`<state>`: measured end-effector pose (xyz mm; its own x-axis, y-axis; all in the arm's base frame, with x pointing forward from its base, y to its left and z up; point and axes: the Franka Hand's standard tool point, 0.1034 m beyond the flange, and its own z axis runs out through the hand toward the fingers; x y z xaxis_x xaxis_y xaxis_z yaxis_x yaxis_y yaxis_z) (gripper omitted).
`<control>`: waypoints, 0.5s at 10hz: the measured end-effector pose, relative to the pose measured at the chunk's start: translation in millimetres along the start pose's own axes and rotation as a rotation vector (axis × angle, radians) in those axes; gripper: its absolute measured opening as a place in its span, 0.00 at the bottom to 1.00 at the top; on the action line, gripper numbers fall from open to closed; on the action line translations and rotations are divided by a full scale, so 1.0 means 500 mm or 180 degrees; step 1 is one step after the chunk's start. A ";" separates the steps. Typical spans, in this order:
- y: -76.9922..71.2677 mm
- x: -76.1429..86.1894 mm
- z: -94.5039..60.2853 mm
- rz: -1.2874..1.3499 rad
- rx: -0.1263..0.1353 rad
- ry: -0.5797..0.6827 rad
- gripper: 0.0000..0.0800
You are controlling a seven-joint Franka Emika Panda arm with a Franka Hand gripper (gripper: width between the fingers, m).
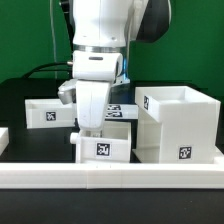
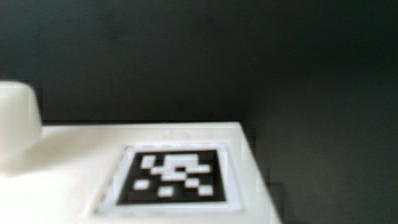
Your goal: Assemble drawer
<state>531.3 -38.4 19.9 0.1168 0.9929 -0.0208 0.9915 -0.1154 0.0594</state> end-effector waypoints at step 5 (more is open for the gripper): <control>-0.017 0.046 0.014 -0.0044 -0.0007 0.0019 0.05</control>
Offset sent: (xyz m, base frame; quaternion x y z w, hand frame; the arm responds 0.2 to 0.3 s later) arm 0.0126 0.0202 0.0006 0.0101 -0.0101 -0.0353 0.9993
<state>526.1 -14.7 11.9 0.1028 0.9946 -0.0156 0.9929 -0.1016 0.0614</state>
